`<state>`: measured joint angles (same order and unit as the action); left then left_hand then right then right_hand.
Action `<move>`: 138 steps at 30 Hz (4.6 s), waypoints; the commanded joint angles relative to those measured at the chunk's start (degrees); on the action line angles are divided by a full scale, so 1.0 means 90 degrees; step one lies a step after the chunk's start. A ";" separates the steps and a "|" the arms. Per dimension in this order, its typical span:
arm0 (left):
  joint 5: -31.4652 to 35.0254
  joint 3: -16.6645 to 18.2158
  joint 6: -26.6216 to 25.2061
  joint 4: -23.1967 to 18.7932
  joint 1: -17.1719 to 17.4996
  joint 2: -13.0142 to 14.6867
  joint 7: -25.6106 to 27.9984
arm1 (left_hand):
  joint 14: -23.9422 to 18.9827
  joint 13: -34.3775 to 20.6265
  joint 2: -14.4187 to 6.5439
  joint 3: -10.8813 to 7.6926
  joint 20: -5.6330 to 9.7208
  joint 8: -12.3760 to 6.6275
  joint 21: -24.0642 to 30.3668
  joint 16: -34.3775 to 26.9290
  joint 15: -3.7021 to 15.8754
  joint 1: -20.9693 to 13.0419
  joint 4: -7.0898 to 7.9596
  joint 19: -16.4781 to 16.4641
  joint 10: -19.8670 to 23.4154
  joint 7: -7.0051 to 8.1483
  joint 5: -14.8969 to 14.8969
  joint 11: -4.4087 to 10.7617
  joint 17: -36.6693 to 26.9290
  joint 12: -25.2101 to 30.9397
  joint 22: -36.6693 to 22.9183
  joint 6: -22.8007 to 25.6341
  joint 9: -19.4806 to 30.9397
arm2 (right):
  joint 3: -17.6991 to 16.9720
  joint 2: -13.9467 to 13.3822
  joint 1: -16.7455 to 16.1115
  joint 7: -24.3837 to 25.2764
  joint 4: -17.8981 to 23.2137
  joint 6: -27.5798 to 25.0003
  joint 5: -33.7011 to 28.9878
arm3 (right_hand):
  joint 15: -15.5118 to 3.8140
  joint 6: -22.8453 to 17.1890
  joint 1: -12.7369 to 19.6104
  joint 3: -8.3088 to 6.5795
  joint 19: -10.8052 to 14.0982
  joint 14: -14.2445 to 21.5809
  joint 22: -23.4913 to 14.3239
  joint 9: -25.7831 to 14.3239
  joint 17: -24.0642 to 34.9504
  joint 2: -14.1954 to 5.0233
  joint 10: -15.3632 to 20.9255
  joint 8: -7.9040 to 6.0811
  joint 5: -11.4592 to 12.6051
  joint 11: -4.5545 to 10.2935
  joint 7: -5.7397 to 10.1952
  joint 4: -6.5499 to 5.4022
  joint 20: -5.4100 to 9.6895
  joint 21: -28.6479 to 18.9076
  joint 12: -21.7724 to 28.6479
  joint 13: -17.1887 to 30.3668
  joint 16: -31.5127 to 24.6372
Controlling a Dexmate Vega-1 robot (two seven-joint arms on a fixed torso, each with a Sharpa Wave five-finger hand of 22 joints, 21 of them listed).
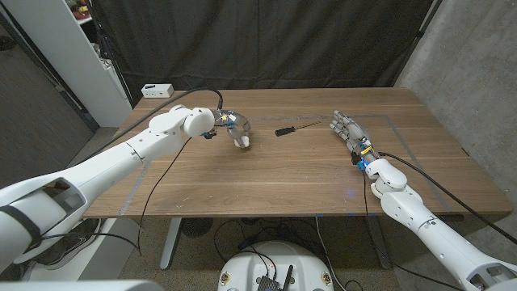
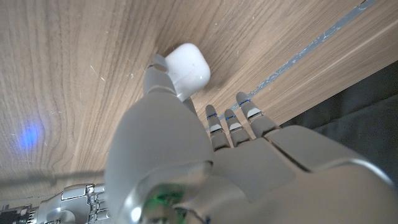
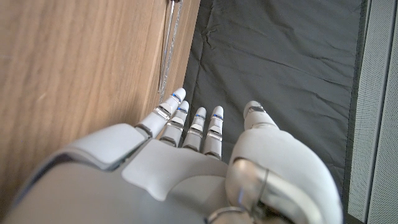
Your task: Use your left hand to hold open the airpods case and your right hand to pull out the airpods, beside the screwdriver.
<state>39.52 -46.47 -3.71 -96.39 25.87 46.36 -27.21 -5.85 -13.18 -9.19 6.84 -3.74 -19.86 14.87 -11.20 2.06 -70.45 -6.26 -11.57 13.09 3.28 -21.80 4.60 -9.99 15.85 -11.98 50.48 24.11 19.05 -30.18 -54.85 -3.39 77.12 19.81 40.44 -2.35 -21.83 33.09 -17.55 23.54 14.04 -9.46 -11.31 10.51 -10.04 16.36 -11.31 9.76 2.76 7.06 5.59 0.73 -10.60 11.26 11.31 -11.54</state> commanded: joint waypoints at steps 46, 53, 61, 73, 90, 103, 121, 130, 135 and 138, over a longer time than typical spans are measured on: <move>-0.0201 0.0088 -0.0038 -0.0019 0.0201 -0.0002 -0.0086 | -0.0711 -0.0687 0.0277 0.0829 -0.0154 -0.0932 -0.0079 -0.0132 0.0682 -0.0454 0.1206 -0.0064 0.1101 -0.0074 -0.1194 0.0324 -0.0089 0.0253 0.0071 0.0698 0.0869 | -0.0035 0.0085 -0.0123 0.0070 0.0053 0.0108 0.0071 | -0.0527 -0.0113 0.0027 -0.0134 0.0019 0.0034 -0.0030 -0.0033 0.0020 -0.0030 0.0075 -0.0032 0.0046 -0.0008 -0.0006 0.0038 0.0022 -0.0042 0.0047 0.0039 -0.0031; -0.0052 0.0110 0.0000 -0.0079 0.0275 0.0060 0.0186 | -0.0736 -0.0742 0.0134 0.0930 -0.0149 -0.0944 -0.0083 -0.0069 0.0704 -0.0605 0.1222 -0.0079 0.1144 -0.0149 -0.1069 0.0372 -0.0089 0.0225 0.0062 0.0722 0.0839 | -0.0038 0.0118 -0.0115 0.0070 0.0023 0.0154 0.0069 | -0.0522 -0.0106 0.0048 -0.0149 0.0018 0.0041 -0.0030 -0.0033 0.0018 -0.0027 0.0074 -0.0027 0.0046 0.0003 -0.0012 0.0053 0.0024 -0.0041 0.0045 0.0039 -0.0032; 0.0053 0.0062 -0.0190 -0.0212 0.0170 0.0070 -0.0311 | -0.0619 -0.0734 0.0106 0.1123 -0.0158 -0.0611 -0.0111 0.0002 0.0621 -0.0371 0.1433 -0.0029 0.0792 0.0043 -0.0933 0.0158 -0.0101 0.0030 0.0060 -0.0070 0.0811 | -0.0034 0.0103 -0.0092 0.0065 0.0040 0.0087 0.0088 | -0.0520 -0.0105 0.0064 -0.0162 0.0024 0.0039 -0.0029 -0.0033 0.0018 -0.0027 0.0073 -0.0024 0.0047 -0.0009 -0.0022 0.0063 0.0019 -0.0043 0.0043 0.0039 -0.0030; -0.0057 0.0267 -0.0083 -0.0397 0.0405 0.0230 0.0027 | -0.0986 -0.0677 -0.0028 0.1093 -0.0130 -0.0749 -0.0113 -0.0122 0.0803 -0.0731 0.1330 -0.0089 0.1553 -0.0214 -0.0884 0.0438 -0.0097 0.0252 0.0060 0.0911 0.0835 | -0.0006 0.0108 -0.0054 0.0017 0.0014 0.0023 0.0112 | -0.0529 -0.0117 0.0078 -0.0174 0.0023 0.0046 -0.0029 -0.0034 0.0020 -0.0025 0.0067 -0.0026 0.0047 -0.0011 -0.0021 0.0072 0.0020 -0.0042 0.0039 0.0040 -0.0033; 0.0318 0.0123 -0.0785 -0.0740 0.0277 0.0176 -0.0929 | -0.0359 -0.0658 0.0254 0.1428 -0.0338 0.0179 -0.0225 0.0089 0.0273 0.0130 0.1710 0.0149 0.0327 -0.0318 -0.0681 -0.0047 -0.0089 -0.0292 0.0077 -0.0762 0.0681 | 0.0009 0.0167 -0.0068 0.0069 -0.0022 0.0094 0.0072 | -0.0526 -0.0127 0.0088 -0.0185 0.0021 0.0049 -0.0029 -0.0034 0.0026 -0.0022 0.0092 -0.0025 0.0045 -0.0028 -0.0020 0.0076 0.0019 -0.0040 0.0045 0.0041 -0.0036; 0.0530 0.0128 -0.1142 -0.1015 0.0399 0.0099 -0.0979 | -0.0958 -0.0653 -0.0184 0.0965 -0.0159 -0.0554 -0.0086 -0.0092 0.0590 -0.0644 0.1448 -0.0126 0.1471 -0.0264 -0.0749 0.0285 -0.0121 0.0101 0.0035 0.0635 0.1187 | 0.0004 0.0124 -0.0165 0.0066 0.0061 0.0076 0.0090 | -0.0521 -0.0122 0.0085 -0.0190 0.0019 0.0053 -0.0030 -0.0035 0.0031 -0.0022 0.0088 -0.0020 0.0043 -0.0029 -0.0019 0.0072 0.0025 -0.0039 0.0041 0.0042 -0.0040; -0.0849 0.1289 -0.1058 -0.1547 0.0908 0.0343 0.0756 | -0.0587 -0.0623 -0.0004 0.1017 -0.0160 -0.0667 -0.0141 0.0073 0.0530 -0.0719 0.1494 0.0032 0.0962 -0.0123 -0.0715 0.0188 -0.0114 -0.0165 0.0039 0.0816 0.1308 | 0.0275 -0.0613 -0.0160 0.0411 0.1051 -0.0697 -0.0677 | -0.0447 -0.0715 0.0523 -0.0301 -0.0053 -0.0018 -0.0024 -0.0043 -0.0037 0.0183 0.0090 -0.0202 0.0075 -0.0037 0.0015 0.0411 -0.0078 -0.0015 0.0031 0.0038 0.0057; -0.1484 0.1258 0.0086 -0.1001 -0.0073 -0.0052 0.0818 | -0.0158 -0.0562 0.0048 0.1116 -0.0170 -0.0555 -0.0229 0.0126 0.0411 -0.0725 0.1519 0.0223 0.0541 0.0054 -0.0725 0.0130 -0.0105 -0.0346 0.0071 0.0903 0.1132 | 0.0743 -0.0497 0.0659 -0.1028 0.0725 -0.1164 -0.0241 | -0.0362 -0.1202 0.0866 -0.0286 -0.0133 -0.0424 -0.0022 -0.0096 -0.0049 0.0404 -0.0234 -0.0312 0.0056 -0.0054 -0.0011 0.0504 -0.0297 -0.0009 -0.0045 0.0036 0.0153; -0.1547 0.0935 0.0478 -0.0556 -0.0797 -0.0413 0.0440 | -0.0008 -0.0536 0.0053 0.1149 -0.0198 -0.0535 -0.0255 0.0131 0.0327 -0.0722 0.1528 0.0282 0.0412 0.0077 -0.0733 0.0069 -0.0098 -0.0389 0.0080 0.0924 0.1111 | 0.0961 -0.0114 0.1095 -0.1821 0.0245 -0.1351 0.0177 | -0.0321 -0.1179 0.1019 -0.0269 -0.0190 -0.0570 -0.0022 -0.0106 -0.0050 0.0521 -0.0356 -0.0270 0.0042 -0.0135 -0.0150 0.0519 -0.0318 0.0004 -0.0053 0.0034 0.0159; -0.1805 0.0780 0.0577 -0.0203 -0.1215 -0.0710 0.0086 | 0.0083 -0.0520 0.0044 0.1159 -0.0212 -0.0529 -0.0267 0.0135 0.0293 -0.0721 0.1533 0.0315 0.0343 0.0091 -0.0736 0.0003 -0.0093 -0.0409 0.0084 0.0921 0.1117 | 0.1066 0.0123 0.1284 -0.2166 0.0021 -0.1421 0.0355 | -0.0309 -0.1184 0.1058 -0.0265 -0.0217 -0.0603 -0.0022 -0.0108 -0.0050 0.0547 -0.0373 -0.0263 0.0041 -0.0152 -0.0162 0.0519 -0.0320 0.0010 -0.0049 0.0034 0.0159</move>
<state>28.63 -36.32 -5.16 -105.55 26.02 46.03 -21.50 -5.81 -17.80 -7.93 16.77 -5.63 -23.07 12.88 -10.09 2.05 -75.66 7.57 -9.31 16.94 -0.76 -28.28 5.00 -10.72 12.42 -11.18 53.98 30.73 24.89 -33.68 -50.07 -10.61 82.93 10.60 38.36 -2.04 -32.44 41.78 -19.83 21.51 9.01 -9.46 -12.14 9.84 -5.13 13.26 -13.78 10.20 1.35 5.99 10.11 -1.94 -10.60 10.92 11.45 -10.16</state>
